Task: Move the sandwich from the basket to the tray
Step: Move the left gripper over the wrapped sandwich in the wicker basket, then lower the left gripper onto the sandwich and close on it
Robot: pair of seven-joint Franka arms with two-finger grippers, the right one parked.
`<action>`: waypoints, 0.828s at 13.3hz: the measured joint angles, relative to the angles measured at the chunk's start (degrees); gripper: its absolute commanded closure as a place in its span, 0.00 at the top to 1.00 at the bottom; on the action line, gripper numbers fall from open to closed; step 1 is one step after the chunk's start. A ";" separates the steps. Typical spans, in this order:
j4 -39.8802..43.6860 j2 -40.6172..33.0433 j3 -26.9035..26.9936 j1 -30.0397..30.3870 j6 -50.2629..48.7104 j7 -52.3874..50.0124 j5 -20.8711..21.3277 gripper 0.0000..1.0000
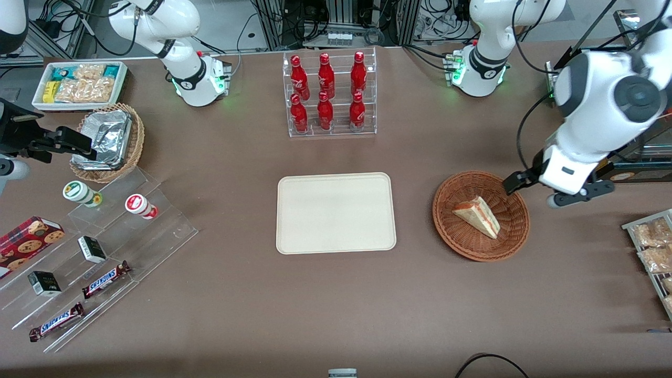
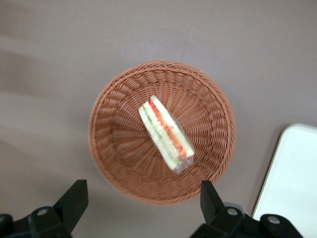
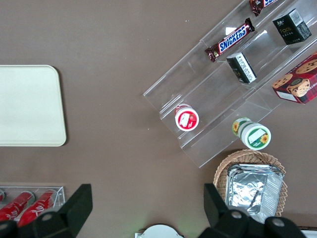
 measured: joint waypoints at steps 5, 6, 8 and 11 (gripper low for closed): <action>-7.58 2.41 -2.16 -0.31 9.37 -16.98 -0.02 1.00; -7.87 3.61 -2.55 -0.36 10.23 -18.72 -0.02 1.00; -8.13 6.46 -3.09 -0.42 12.98 -21.57 -0.02 1.00; -8.15 10.33 -3.12 -0.43 16.43 -22.81 -0.02 1.00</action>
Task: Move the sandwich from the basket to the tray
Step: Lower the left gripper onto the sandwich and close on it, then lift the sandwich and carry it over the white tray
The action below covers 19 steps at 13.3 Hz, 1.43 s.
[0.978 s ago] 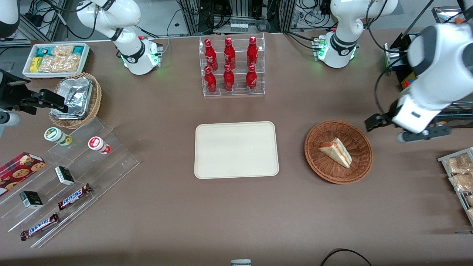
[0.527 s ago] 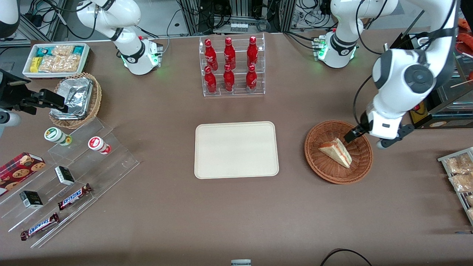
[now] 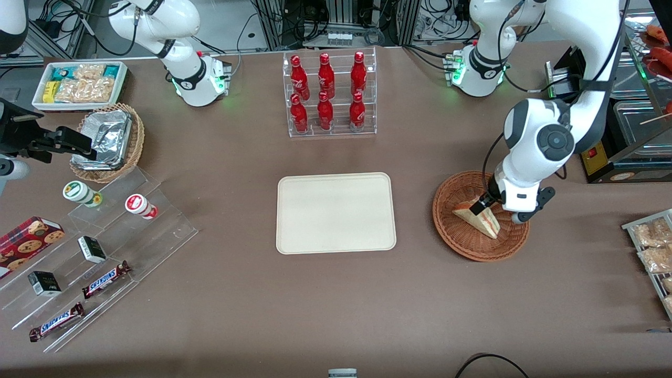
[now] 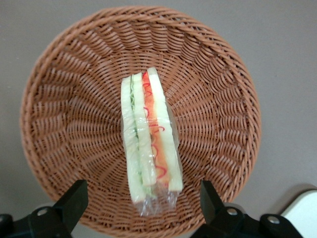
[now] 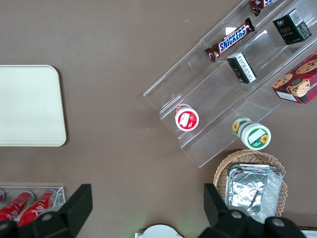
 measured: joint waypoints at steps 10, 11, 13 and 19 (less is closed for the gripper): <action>0.21 5.40 0.10 0.22 4.29 -1.88 -0.01 0.00; 0.59 5.40 0.09 0.20 4.29 -1.94 0.01 0.00; 1.85 5.15 -0.09 0.07 3.69 -1.95 0.06 0.00; 16.70 1.11 -5.14 -1.63 -16.64 -1.94 5.07 0.00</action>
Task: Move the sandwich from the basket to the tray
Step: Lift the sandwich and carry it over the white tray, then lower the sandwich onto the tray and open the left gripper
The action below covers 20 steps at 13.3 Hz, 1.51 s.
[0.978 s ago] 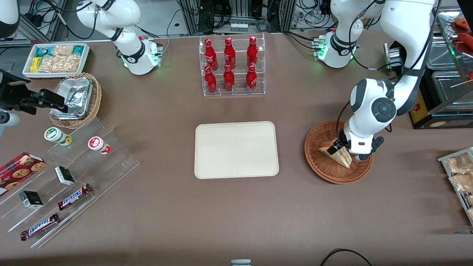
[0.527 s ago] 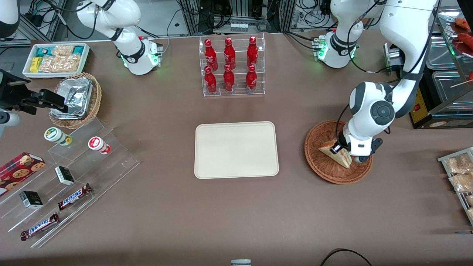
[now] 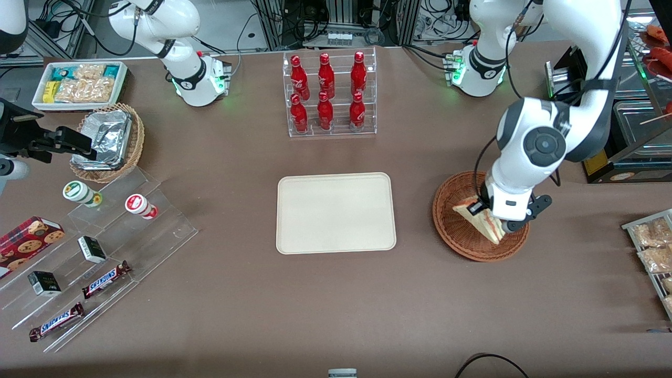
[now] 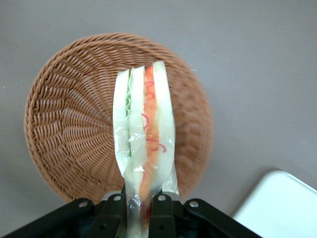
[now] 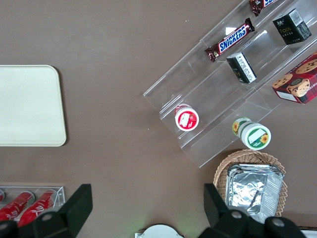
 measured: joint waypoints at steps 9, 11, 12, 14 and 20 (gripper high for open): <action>15.86 10.93 -1.35 -22.68 -7.64 -5.09 0.14 0.00; 18.31 15.92 -1.30 -27.07 -7.53 -5.45 0.26 0.00; 20.33 18.84 -1.27 -28.65 -7.45 -5.50 0.37 0.00; 24.53 24.16 -1.23 -30.62 -7.41 -5.49 0.98 0.00; 27.95 32.16 -1.24 -33.32 -1.13 -5.38 5.82 0.00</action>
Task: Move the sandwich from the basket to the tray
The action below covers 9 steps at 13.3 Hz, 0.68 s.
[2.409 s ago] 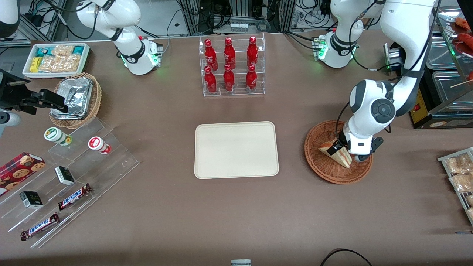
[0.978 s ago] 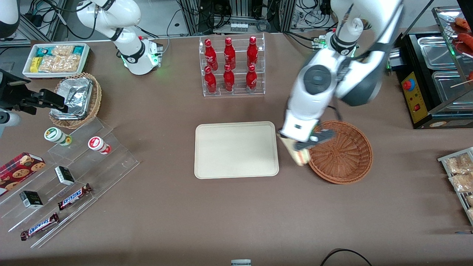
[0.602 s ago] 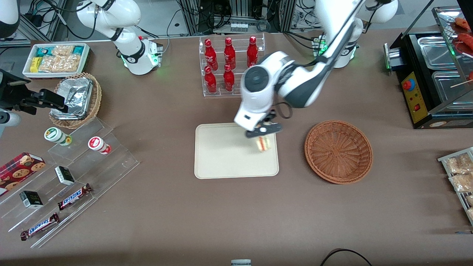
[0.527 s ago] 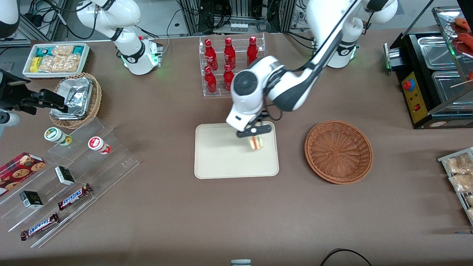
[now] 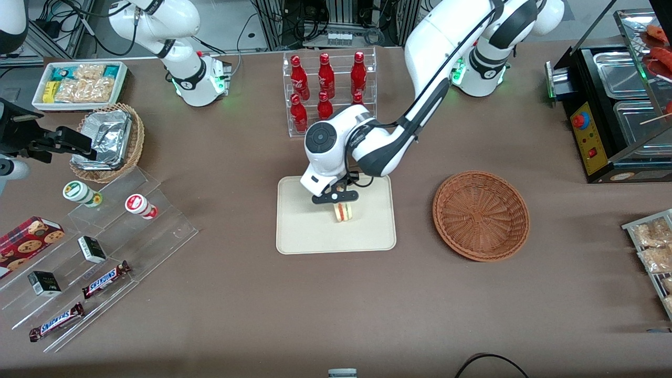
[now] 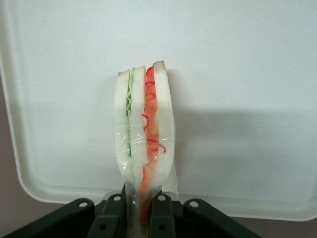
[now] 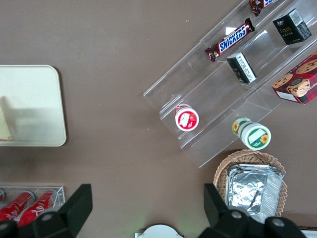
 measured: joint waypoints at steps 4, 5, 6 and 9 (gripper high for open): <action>0.34 1.60 0.00 -0.74 0.79 0.51 2.06 0.64; 0.51 1.71 0.00 -0.95 0.79 0.51 2.48 0.99; 0.57 1.73 0.00 -1.04 0.79 0.51 2.67 1.00; 1.18 1.72 0.12 -1.03 0.80 0.37 2.69 1.00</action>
